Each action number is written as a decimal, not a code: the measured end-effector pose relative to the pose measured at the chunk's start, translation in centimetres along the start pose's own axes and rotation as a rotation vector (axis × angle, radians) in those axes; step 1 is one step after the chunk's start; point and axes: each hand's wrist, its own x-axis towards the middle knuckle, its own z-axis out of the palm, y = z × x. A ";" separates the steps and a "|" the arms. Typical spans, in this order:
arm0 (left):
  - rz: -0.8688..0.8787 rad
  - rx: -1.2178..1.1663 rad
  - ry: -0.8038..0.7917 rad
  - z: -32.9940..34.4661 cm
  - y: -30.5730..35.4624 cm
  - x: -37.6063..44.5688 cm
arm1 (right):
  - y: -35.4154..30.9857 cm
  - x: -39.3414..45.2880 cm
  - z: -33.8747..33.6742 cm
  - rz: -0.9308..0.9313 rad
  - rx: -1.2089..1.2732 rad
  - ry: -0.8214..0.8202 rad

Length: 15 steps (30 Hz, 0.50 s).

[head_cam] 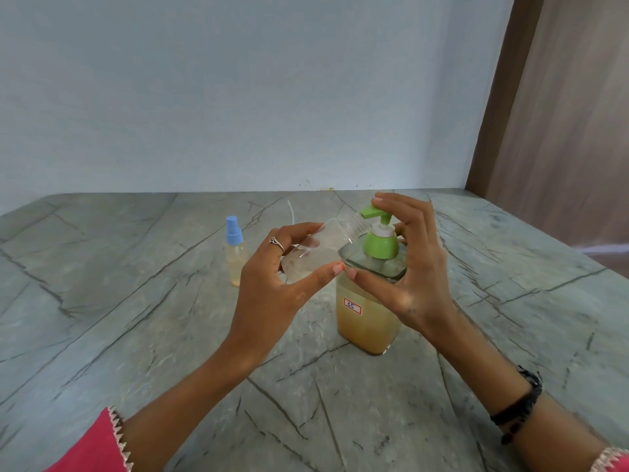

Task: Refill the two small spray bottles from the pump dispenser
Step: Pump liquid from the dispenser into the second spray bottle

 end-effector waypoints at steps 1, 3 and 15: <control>-0.003 -0.002 0.001 0.0 0.0 0.0 | 0.0 0.0 0.0 -0.001 0.000 0.000; -0.004 0.000 0.003 0.0 -0.1 0.0 | 0.0 0.1 0.0 -0.005 0.002 -0.001; -0.008 -0.024 -0.002 0.2 0.1 -0.2 | 0.2 0.5 -0.1 0.012 0.035 -0.008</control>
